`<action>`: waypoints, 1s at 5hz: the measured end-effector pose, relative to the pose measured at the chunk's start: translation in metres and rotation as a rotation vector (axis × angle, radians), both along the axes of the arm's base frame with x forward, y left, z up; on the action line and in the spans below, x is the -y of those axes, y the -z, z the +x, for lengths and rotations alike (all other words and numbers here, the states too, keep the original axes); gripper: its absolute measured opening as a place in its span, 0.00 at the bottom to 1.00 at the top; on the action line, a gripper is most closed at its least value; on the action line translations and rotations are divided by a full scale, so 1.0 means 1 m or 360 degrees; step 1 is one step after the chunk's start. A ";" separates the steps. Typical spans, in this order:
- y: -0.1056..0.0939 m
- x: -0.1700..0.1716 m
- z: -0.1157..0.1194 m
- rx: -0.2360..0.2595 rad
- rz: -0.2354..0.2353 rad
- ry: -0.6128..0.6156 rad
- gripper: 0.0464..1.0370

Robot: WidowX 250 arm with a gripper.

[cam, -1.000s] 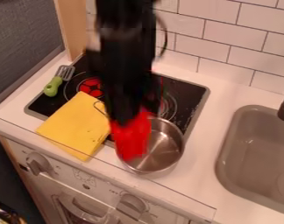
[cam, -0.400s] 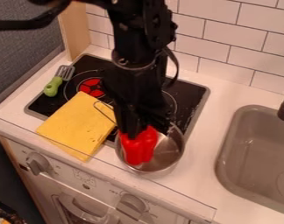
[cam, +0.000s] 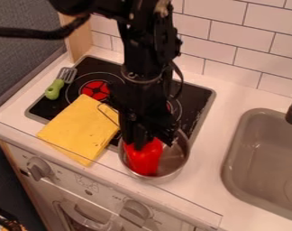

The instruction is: Put the bell pepper in the silver pot

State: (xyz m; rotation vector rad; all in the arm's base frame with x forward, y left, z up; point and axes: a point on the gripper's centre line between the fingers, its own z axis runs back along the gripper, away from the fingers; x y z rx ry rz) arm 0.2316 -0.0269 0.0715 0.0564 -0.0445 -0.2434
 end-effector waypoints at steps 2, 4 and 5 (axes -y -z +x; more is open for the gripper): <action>-0.017 -0.004 -0.005 0.0017 -0.0037 -0.0006 0.88; -0.043 -0.005 -0.007 0.0098 -0.0079 -0.0042 0.96; -0.032 -0.010 -0.007 0.0016 -0.0068 -0.0066 0.96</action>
